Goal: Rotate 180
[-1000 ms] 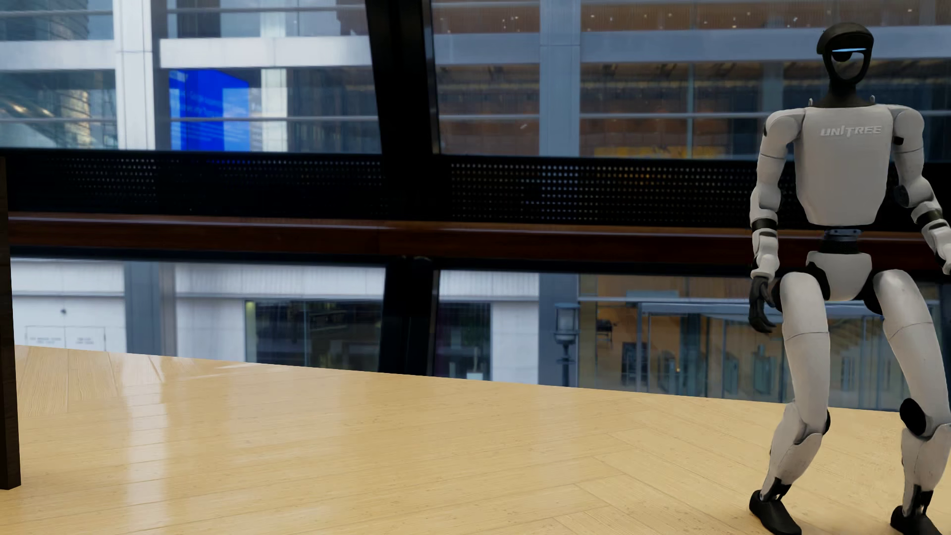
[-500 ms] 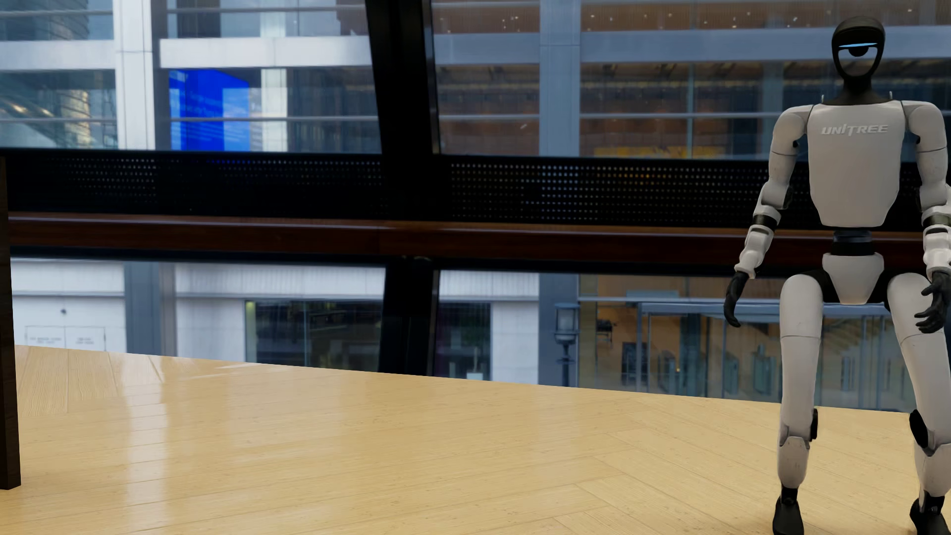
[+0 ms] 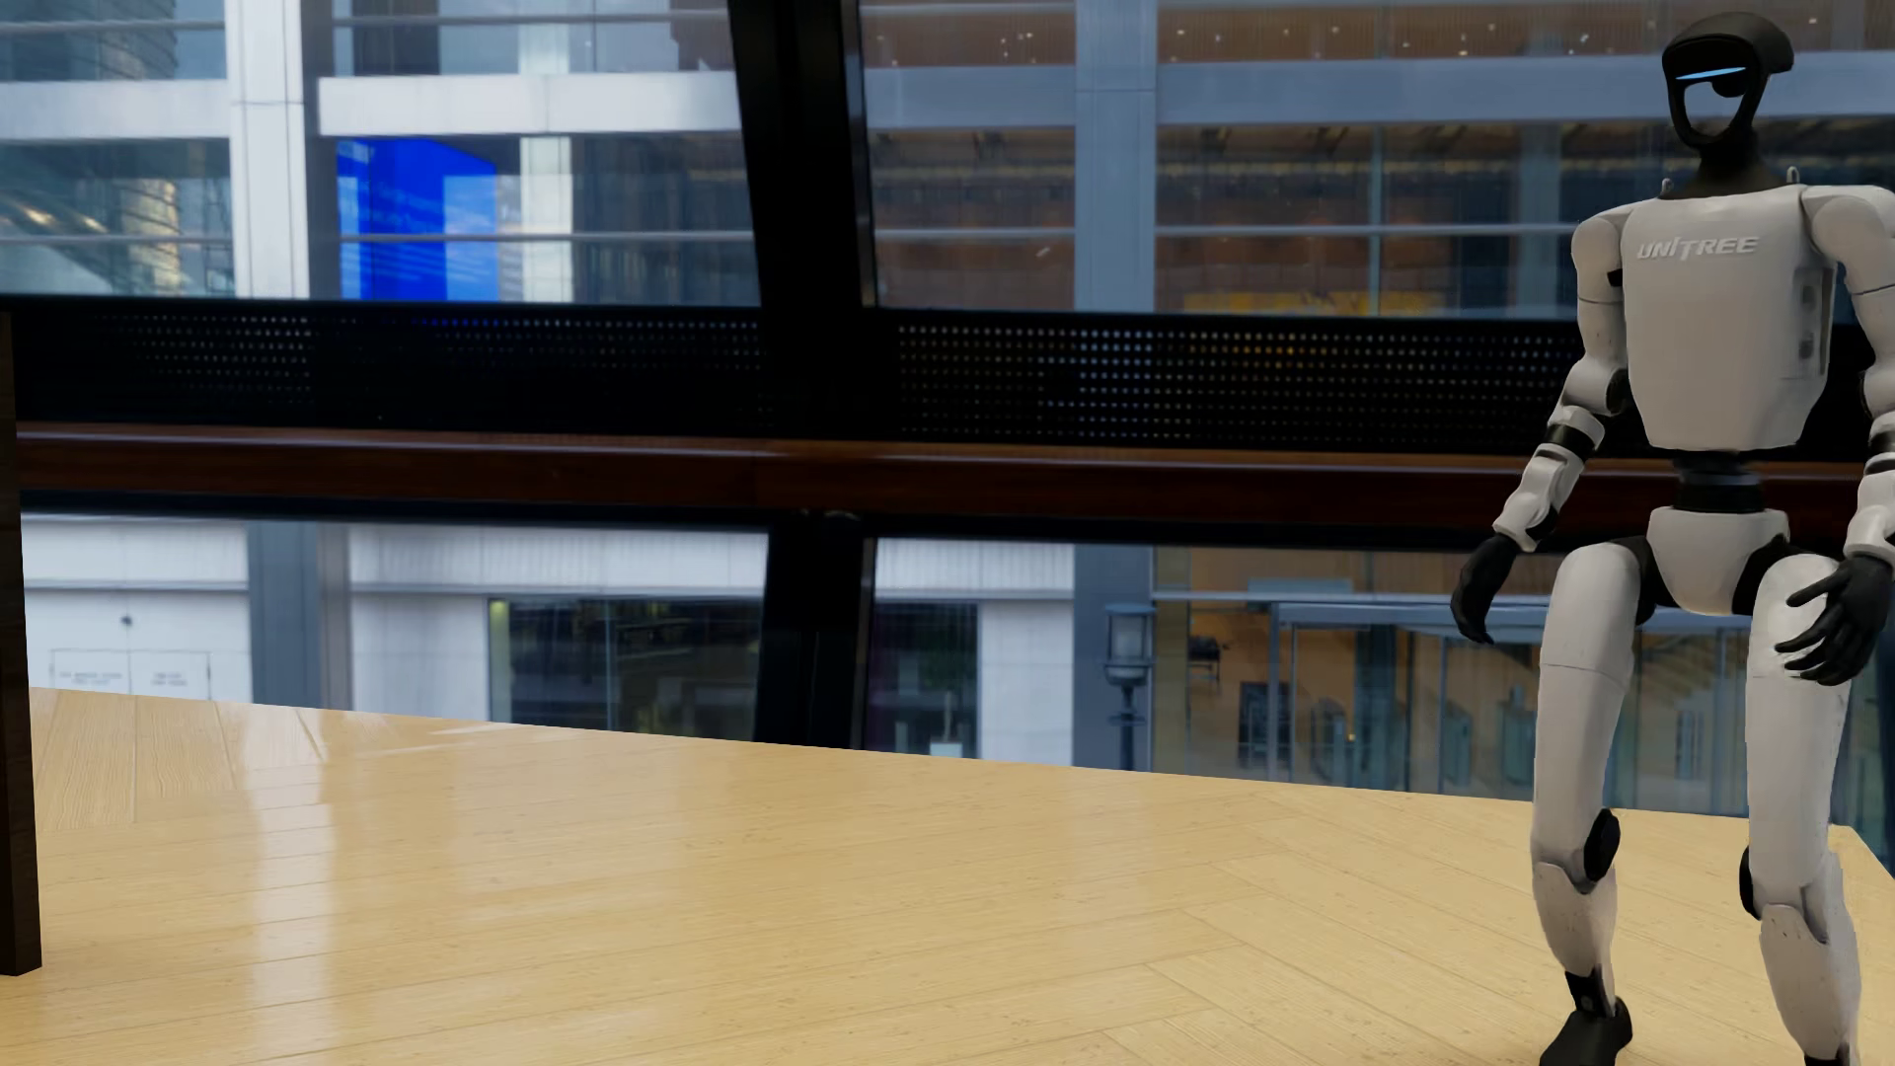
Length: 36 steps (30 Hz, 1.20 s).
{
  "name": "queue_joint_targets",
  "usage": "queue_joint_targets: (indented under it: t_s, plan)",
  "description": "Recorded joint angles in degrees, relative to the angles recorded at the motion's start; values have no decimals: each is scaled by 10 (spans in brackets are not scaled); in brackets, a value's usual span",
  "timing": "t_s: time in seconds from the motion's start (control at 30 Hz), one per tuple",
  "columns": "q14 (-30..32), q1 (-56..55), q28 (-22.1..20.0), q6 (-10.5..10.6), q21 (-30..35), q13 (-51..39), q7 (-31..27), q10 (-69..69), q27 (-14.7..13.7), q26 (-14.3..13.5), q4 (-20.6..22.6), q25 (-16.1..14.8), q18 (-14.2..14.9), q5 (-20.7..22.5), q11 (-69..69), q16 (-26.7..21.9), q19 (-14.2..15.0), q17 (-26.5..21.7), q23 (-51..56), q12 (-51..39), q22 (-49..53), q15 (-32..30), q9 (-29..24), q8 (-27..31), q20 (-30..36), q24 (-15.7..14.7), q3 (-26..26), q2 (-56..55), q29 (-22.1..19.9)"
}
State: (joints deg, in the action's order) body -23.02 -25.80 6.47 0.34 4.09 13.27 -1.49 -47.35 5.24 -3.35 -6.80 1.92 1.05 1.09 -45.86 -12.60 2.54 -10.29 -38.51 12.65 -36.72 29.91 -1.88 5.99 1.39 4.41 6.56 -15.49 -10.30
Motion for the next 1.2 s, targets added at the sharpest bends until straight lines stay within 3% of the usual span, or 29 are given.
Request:
queue_joint_targets:
  t_s: [0.03,0.1,0.13,0.17,0.23,0.27,0.3,0.33,0.37,0.4,0.47,0.53,0.57,0.63,0.67,0.7,0.73,0.77,0.83,0.87,0.9,0.93,0.97,1.0,1.03,1.07,1.1,1.17,1.2]
  plan:
    - [1,12,4,-5,-1,-1,7,11,13,6,-2,2,47,-13,-44,-14,12,16,12,3,-5,-17,1,-16,-1,1,6,-22,-5]
    - [-7,37,-12,-20,-12,-6,47,30,34,28,-10,4,45,-54,-25,-1,46,22,17,3,2,-20,13,-61,15,-13,6,-37,14]
    - [-17,49,-26,-27,-29,-3,62,25,29,41,-15,4,46,-67,-13,11,60,15,16,-20,4,-7,10,-72,26,-23,15,-39,32]
    - [-33,56,-44,-28,-40,1,66,16,16,53,-22,4,48,-62,-21,25,53,-2,-1,-45,27,0,7,-66,42,-34,23,-38,48]
    - [0,35,-69,-36,-47,19,56,-72,-4,44,-33,-4,53,-42,-26,31,-8,-12,-16,-68,17,8,-7,-46,60,-45,28,-26,57]
    - [58,-1,-71,-32,-36,28,31,-140,-15,41,-26,-11,4,-35,-19,41,0,-22,-21,-55,35,5,-6,-35,60,-46,22,-23,49]
    - [72,-17,-56,-20,-34,22,8,-152,-19,35,-13,-17,-54,-23,0,24,-1,-21,-27,-24,26,-2,2,-21,44,-45,19,-18,36]
    - [22,-18,-38,-7,-27,10,-1,-121,-14,33,4,-20,-94,-15,12,9,0,-22,-12,3,21,-6,3,-6,10,-40,15,-11,23]
    - [-31,-10,-29,14,-6,-3,-11,-24,-10,35,8,-19,-94,-2,11,6,2,-7,0,18,13,-2,6,5,-19,-29,8,-15,6]
    - [-11,12,-33,18,3,-2,-7,5,-6,42,0,-19,52,-8,-3,3,4,9,4,18,-8,1,9,-4,1,-24,3,-21,-5]
    - [-23,33,-39,14,-7,13,30,15,8,68,-11,-24,52,-40,-3,18,5,5,14,-5,8,0,12,-48,25,-20,-1,-32,0]
    - [-18,42,-46,-1,-34,18,45,-16,14,70,-23,-24,55,-31,-8,32,2,1,-17,-45,25,7,-4,-28,42,-23,17,-22,15]
    - [11,26,-50,-5,-31,19,40,-62,21,56,-25,-23,45,-25,-2,35,0,-15,-22,-47,30,6,-10,-18,49,-22,23,-14,21]
    - [51,0,-44,0,-34,9,1,-108,18,23,-1,-13,-89,-8,30,26,0,-18,-45,-38,12,-8,-7,12,24,-25,23,-1,14]
    - [-9,0,-34,12,-20,4,2,-46,22,11,8,-7,-173,5,36,16,1,-16,-18,-14,30,-7,-6,23,0,-23,27,1,5]
    - [-36,31,-28,9,-7,1,2,2,20,-2,6,-2,-40,0,18,3,5,5,-3,-2,0,-3,-1,20,-1,-22,19,-6,-4]
    - [-35,50,-30,4,1,6,10,19,16,-2,2,-1,47,-13,-7,-5,12,18,6,0,-10,-6,2,0,16,-24,14,-17,-6]
    - [-41,60,-35,3,-8,10,21,23,15,9,-3,-5,45,-23,-22,9,17,20,1,-11,4,-18,3,-24,26,-27,6,-26,0]
    - [-57,82,-56,-21,-39,-1,60,20,22,22,-12,-11,46,-61,-42,20,34,3,20,-40,-1,-15,3,-76,39,-34,25,-56,27]
    - [-49,70,-74,-33,-53,-3,67,-38,7,35,-20,-13,49,-61,-41,34,26,-2,-8,-65,12,2,-4,-72,56,-47,28,-54,35]
    - [13,27,-83,-33,-49,6,50,-130,-7,47,-22,-18,15,-47,-39,36,-7,-23,-26,-71,35,2,-6,-57,68,-60,22,-51,34]
    - [74,-12,-79,-24,-44,17,24,-190,-22,51,-9,-23,-54,-35,-24,41,4,-43,-37,-56,26,-4,2,-38,57,-67,21,-47,26]
    - [68,-30,-62,-15,-37,15,1,-171,-26,57,3,-28,-100,-25,-9,27,2,-34,-35,-37,20,-9,3,-23,30,-67,26,-36,9]
    - [14,-39,-42,4,-16,12,-8,-82,-16,63,0,-26,-119,-11,-2,26,4,-17,-21,-29,22,-10,4,-15,0,-52,21,-33,-8]
    - [4,-18,-27,10,0,0,-9,-13,2,59,-6,-19,25,-10,-12,14,7,8,-13,-15,3,-3,5,-10,-17,-35,16,-36,-20]
    - [0,-4,-21,9,1,-1,3,-6,13,60,-8,-13,52,-18,-21,-5,8,18,-11,-23,-11,-3,3,-14,-4,-19,18,-35,-22]
    - [-7,10,-26,12,-7,6,21,-2,25,58,-18,-10,50,-22,-31,-2,16,10,5,-19,7,-17,-1,-22,18,-9,10,-41,-14]
    - [-15,38,-35,-7,-31,13,57,14,34,47,-27,-9,51,-53,-14,10,37,15,4,-42,4,-12,1,-63,33,-6,23,-44,9]
    - [-23,53,-43,-13,-39,18,68,12,29,42,-33,-11,53,-54,-12,28,19,4,-3,-57,15,-11,-2,-62,40,-17,33,-37,22]
